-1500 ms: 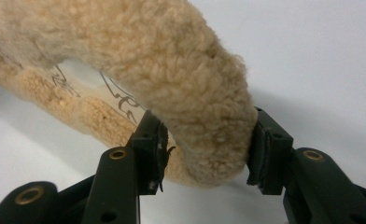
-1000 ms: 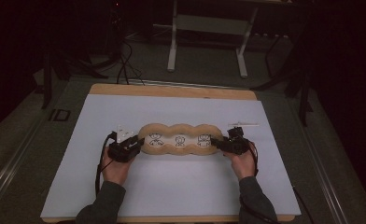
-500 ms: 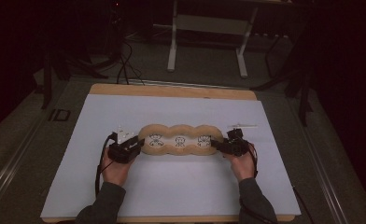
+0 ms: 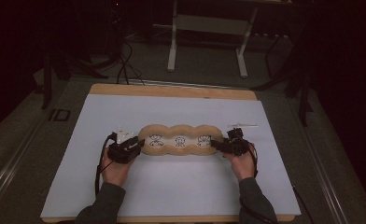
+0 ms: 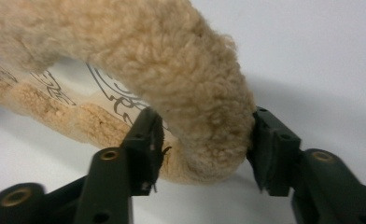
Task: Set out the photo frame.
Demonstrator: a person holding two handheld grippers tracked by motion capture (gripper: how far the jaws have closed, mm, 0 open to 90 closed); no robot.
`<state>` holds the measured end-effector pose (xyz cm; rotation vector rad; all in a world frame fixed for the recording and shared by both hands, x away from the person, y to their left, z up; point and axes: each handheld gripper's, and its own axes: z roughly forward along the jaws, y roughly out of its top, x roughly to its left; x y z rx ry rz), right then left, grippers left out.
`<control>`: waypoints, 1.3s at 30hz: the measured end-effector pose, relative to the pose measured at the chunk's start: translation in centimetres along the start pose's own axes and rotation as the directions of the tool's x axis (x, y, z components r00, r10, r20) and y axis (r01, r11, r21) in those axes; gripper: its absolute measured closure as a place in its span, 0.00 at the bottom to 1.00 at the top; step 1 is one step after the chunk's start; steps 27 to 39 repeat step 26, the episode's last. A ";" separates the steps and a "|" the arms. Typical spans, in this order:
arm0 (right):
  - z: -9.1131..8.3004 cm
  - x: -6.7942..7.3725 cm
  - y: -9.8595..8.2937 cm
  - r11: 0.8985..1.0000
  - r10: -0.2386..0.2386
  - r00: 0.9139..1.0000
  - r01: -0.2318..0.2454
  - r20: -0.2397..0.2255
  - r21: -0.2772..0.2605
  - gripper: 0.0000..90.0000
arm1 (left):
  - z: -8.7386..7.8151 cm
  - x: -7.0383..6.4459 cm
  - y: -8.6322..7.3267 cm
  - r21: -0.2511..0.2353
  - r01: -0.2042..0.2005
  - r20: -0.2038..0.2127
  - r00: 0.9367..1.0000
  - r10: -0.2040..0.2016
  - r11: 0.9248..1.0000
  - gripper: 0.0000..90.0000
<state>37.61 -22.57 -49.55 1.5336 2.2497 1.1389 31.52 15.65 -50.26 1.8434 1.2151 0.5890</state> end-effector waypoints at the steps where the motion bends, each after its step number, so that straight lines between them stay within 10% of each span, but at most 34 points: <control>1: 0.0 0.0 0.0 1.000 -0.001 1.000 0.001 -0.001 0.002 0.51 | -0.1 0.2 0.0 0.003 0.007 0.005 1.000 -0.007 1.000 0.73; 19: -2.2 -0.4 -0.7 0.996 -0.081 0.997 0.081 0.003 0.043 0.40 | -3.1 2.3 0.4 -0.034 0.058 0.081 0.995 -0.055 0.998 0.61; 39: -3.2 -1.0 -1.4 0.991 -0.114 0.993 0.114 -0.003 0.075 0.36 | -3.7 3.4 0.1 0.027 0.022 0.077 0.997 -0.024 0.999 0.59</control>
